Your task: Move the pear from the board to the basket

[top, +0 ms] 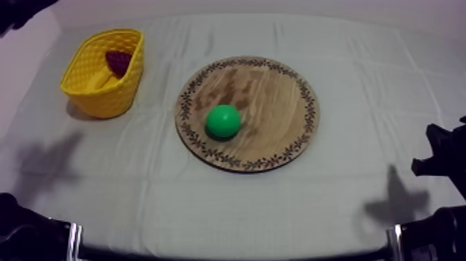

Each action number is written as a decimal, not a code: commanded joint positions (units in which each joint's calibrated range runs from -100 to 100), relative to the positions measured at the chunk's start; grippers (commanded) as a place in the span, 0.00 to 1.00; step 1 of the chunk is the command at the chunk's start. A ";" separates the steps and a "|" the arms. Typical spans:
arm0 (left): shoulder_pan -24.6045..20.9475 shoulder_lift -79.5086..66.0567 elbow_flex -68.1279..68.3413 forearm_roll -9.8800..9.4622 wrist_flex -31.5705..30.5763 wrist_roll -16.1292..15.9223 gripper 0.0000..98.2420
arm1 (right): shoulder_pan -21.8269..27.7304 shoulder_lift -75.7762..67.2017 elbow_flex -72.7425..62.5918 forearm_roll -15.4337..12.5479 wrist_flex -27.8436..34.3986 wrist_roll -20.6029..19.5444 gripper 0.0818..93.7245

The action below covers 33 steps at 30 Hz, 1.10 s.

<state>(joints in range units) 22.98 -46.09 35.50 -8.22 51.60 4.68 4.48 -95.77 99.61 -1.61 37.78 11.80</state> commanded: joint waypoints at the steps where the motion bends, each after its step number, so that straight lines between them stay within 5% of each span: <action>1: 1.67 4.22 -3.70 -0.06 1.18 0.18 0.00 | 0.04 0.01 0.05 0.02 0.04 -0.01 0.00; 15: 9.02 18.57 -12.13 -2.33 4.33 2.94 0.00 | 0.04 0.01 0.05 0.02 0.04 -0.01 0.00; 33: 13.17 41.82 -20.63 -3.35 6.70 5.89 0.00 | 0.04 0.01 0.05 0.02 0.04 -0.01 0.00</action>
<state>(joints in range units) 36.05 -6.51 15.02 -11.56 58.32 10.45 4.51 -95.77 99.61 -1.61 37.82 11.80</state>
